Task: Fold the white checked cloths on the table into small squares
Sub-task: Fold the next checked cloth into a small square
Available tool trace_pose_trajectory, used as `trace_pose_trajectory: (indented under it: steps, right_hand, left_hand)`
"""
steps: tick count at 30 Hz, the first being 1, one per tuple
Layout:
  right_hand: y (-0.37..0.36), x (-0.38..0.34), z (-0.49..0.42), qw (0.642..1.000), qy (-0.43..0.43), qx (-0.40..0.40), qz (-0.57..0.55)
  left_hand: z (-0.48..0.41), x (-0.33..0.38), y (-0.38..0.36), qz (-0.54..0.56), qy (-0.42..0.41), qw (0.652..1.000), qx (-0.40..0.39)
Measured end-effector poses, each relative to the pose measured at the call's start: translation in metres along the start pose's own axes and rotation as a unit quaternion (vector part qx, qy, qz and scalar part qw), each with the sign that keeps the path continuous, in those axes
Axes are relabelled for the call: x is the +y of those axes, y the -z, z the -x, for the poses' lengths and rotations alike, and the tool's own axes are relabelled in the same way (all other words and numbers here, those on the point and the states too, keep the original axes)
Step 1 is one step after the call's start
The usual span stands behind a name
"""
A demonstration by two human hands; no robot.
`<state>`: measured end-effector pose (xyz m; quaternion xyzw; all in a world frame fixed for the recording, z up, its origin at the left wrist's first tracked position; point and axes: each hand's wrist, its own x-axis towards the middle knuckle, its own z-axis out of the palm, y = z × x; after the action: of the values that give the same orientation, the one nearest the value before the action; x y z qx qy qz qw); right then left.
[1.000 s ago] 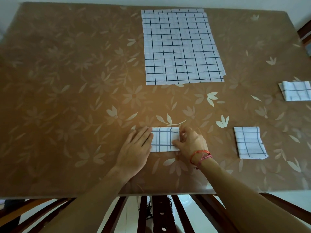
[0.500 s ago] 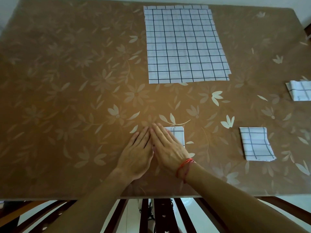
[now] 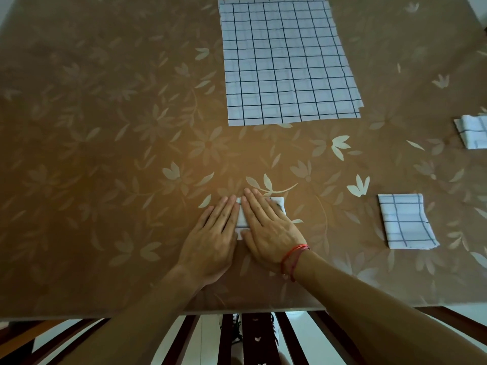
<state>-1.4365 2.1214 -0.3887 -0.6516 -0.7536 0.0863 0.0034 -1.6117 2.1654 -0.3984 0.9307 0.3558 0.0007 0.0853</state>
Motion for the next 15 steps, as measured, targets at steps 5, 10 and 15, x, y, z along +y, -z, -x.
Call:
trace_pose_trajectory:
  steps: [5,10,15]
  right_hand:
    - [0.01,0.043,0.026,0.998,-0.031,-0.033,0.054]
    - [0.01,0.046,0.029,0.997,-0.042,-0.044,0.056]
    - [0.015,0.044,0.028,0.996,-0.054,-0.056,0.054]
  left_hand:
    - [-0.001,0.003,0.003,0.019,0.023,1.0,-0.007]
    - [-0.002,0.005,0.009,0.027,0.03,0.999,-0.024]
    - [-0.008,0.007,0.017,0.083,0.046,0.995,-0.013]
